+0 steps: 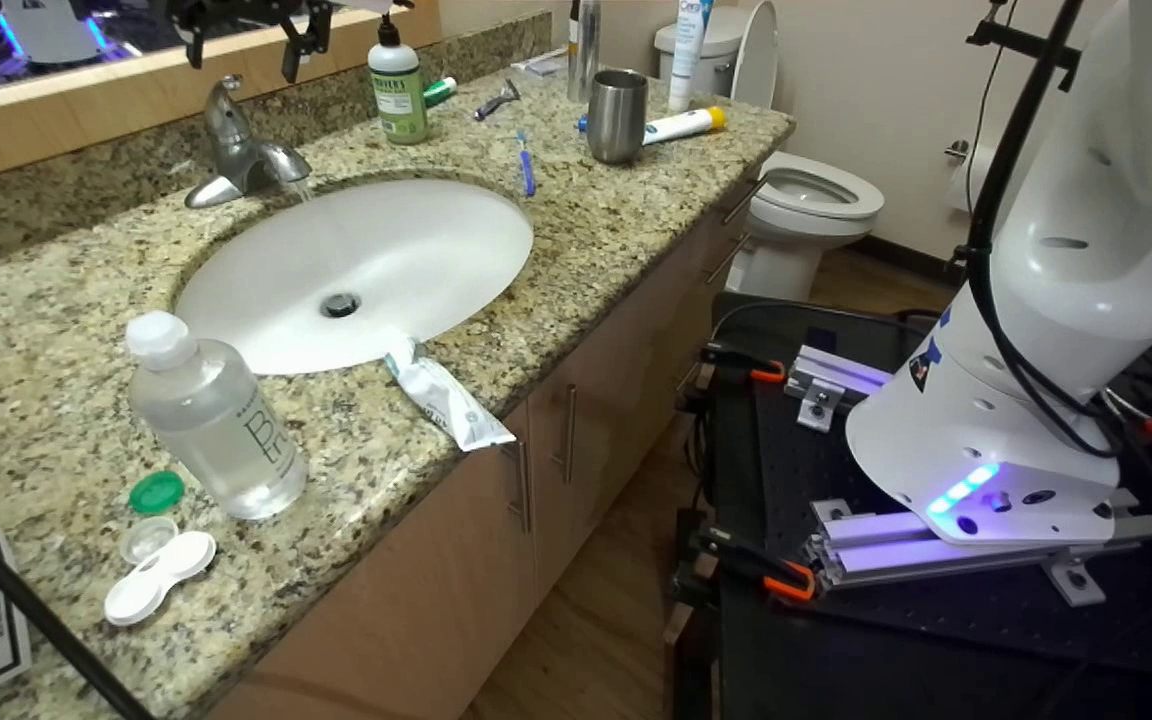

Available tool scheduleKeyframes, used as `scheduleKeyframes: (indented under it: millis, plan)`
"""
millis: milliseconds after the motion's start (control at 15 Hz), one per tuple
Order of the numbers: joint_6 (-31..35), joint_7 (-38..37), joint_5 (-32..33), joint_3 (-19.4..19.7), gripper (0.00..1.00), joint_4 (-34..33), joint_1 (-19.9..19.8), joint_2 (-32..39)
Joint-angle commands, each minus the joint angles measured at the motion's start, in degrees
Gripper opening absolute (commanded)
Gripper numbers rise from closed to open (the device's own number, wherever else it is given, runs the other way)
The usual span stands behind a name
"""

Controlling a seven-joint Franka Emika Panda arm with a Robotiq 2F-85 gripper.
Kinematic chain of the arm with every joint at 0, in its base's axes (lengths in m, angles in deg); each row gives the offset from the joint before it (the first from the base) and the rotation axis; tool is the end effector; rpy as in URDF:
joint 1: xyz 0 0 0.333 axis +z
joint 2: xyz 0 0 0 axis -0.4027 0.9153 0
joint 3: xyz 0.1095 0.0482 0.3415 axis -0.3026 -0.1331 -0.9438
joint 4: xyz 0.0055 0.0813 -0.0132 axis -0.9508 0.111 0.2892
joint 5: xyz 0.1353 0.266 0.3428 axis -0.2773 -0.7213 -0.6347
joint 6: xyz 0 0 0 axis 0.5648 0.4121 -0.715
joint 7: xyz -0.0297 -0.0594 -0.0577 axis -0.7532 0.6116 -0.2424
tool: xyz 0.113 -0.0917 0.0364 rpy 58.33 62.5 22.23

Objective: Close the tap

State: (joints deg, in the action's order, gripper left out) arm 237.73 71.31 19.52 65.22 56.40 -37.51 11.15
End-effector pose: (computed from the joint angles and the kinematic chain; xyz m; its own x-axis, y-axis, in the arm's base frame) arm 0.7726 -0.2463 0.3149 0.6897 -0.6116 0.3877 -0.5180 -0.7908 -0.3259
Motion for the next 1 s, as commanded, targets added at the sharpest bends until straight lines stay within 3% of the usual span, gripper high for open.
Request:
scheduleKeyframes:
  millis: [0,933]
  plan:
    - [2.2,-2.4,1.0,-0.1,1.00,1.0,-0.9,-0.5]
    - [1.0,-4.7,1.2,-0.3,1.00,0.1,-1.2,-0.1]
